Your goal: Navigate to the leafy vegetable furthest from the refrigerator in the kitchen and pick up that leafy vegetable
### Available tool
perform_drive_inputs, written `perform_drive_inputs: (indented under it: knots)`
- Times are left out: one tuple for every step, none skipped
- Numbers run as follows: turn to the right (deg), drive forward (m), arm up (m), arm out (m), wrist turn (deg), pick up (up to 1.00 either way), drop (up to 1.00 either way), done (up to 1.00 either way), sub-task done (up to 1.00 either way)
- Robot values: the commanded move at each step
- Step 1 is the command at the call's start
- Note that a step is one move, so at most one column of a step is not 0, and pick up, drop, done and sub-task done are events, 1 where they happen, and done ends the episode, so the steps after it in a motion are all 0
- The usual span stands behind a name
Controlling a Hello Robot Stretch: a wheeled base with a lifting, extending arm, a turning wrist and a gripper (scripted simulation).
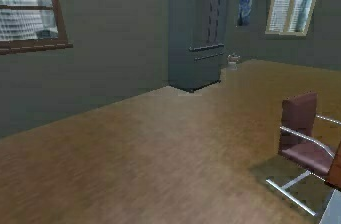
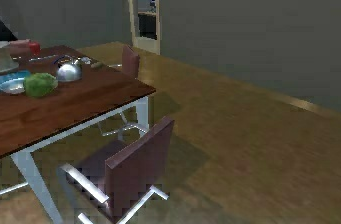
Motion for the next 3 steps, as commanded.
perform_drive_inputs:
  knots:
    - [9.0,0.0,0.0,0.0,0.0,0.0,0.0,0.0,0.0]
    - [0.0,1.0,0.0,0.0,0.0,0.0,0.0,0.0,0.0]
    - [0.0,0.8,0.0,0.0,0.0,0.0,0.0,0.0,0.0]
